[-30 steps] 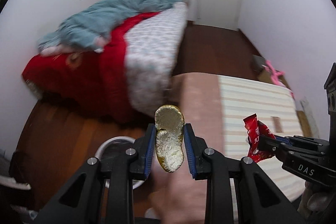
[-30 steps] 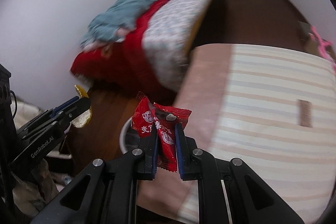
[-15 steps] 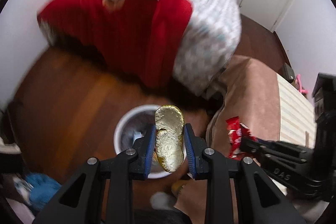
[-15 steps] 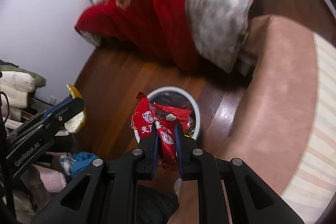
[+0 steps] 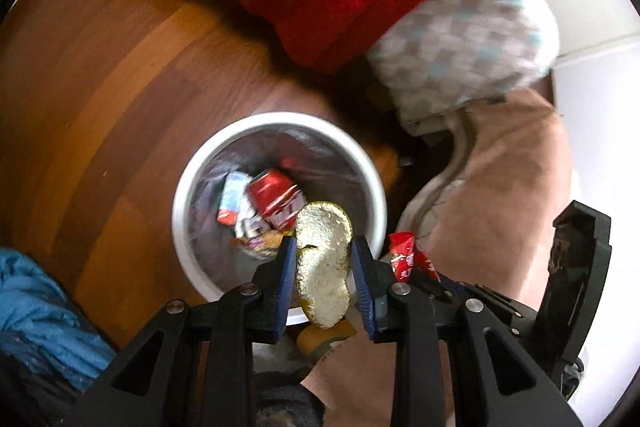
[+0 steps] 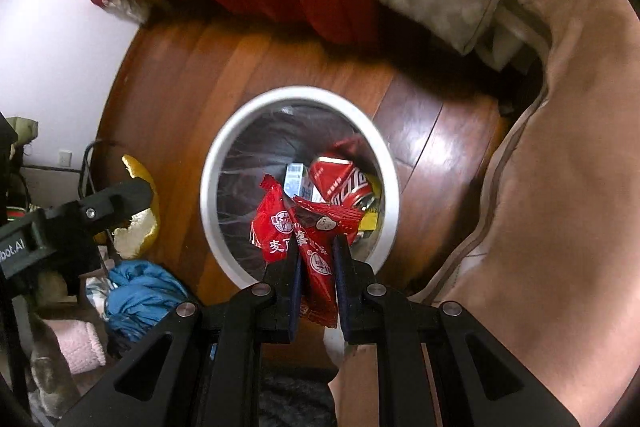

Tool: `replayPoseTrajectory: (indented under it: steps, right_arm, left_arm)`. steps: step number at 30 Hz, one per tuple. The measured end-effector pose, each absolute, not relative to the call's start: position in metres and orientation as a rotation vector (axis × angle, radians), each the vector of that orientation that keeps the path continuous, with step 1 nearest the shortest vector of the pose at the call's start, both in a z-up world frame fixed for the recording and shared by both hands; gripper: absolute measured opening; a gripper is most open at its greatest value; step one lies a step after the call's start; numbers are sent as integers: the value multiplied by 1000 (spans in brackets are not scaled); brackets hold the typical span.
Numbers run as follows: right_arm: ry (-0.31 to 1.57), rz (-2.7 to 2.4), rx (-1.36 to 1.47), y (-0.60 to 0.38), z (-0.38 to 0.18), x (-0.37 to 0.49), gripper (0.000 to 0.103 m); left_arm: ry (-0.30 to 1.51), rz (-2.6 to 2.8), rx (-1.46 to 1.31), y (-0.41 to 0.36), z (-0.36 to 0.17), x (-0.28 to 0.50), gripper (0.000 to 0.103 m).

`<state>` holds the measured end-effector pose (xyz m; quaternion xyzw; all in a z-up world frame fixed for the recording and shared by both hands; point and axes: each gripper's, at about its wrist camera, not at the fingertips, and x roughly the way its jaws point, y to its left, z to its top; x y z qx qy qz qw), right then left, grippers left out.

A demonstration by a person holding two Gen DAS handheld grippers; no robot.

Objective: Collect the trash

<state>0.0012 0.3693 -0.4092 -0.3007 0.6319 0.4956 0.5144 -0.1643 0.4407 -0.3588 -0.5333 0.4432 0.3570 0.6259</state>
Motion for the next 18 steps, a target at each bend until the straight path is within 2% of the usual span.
replayPoseTrajectory:
  steps: [1, 2, 3, 4, 5, 7, 8, 9, 10, 11, 12, 18]
  right_arm:
    - [1527, 1191, -736, 371, -415, 0, 17]
    - [1539, 1194, -749, 373, -422, -1, 19]
    - [1538, 1193, -763, 374, -425, -1, 28]
    - [1532, 1189, -779, 373, -426, -4, 46]
    - [1531, 1192, -782, 375, -431, -5, 54]
    - [1520, 1198, -789, 371, -429, -7, 72]
    - [1509, 1198, -800, 371, -428, -7, 76]
    - [1498, 1201, -805, 370, -424, -7, 85]
    - [1482, 1209, -812, 368, -419, -8, 95]
    - [1459, 1208, -826, 367, -414, -9, 100]
    - [1441, 1207, -834, 365, -408, -10, 103]
    - [1334, 1180, -879, 347, -370, -16, 103]
  left_arm:
    - [1023, 828, -1219, 442, -362, -168, 29]
    - [1027, 838, -1218, 441, -363, -169, 44]
    - [1030, 855, -1218, 440, -364, -173, 71]
    - [1028, 868, -1212, 440, -365, -176, 82]
    - [1027, 884, -1205, 438, -364, -179, 88]
    - [1040, 917, -1197, 435, -363, -186, 88]
    - [1046, 937, -1184, 432, -360, -191, 91]
    - [1052, 965, -1164, 428, -356, -196, 99]
    - [1052, 984, -1151, 426, -353, -198, 102]
    - [1047, 1003, -1134, 421, -348, -202, 102]
    - [1046, 1019, -1122, 417, -345, -206, 102]
    - [1043, 1096, -1032, 385, -318, -220, 102]
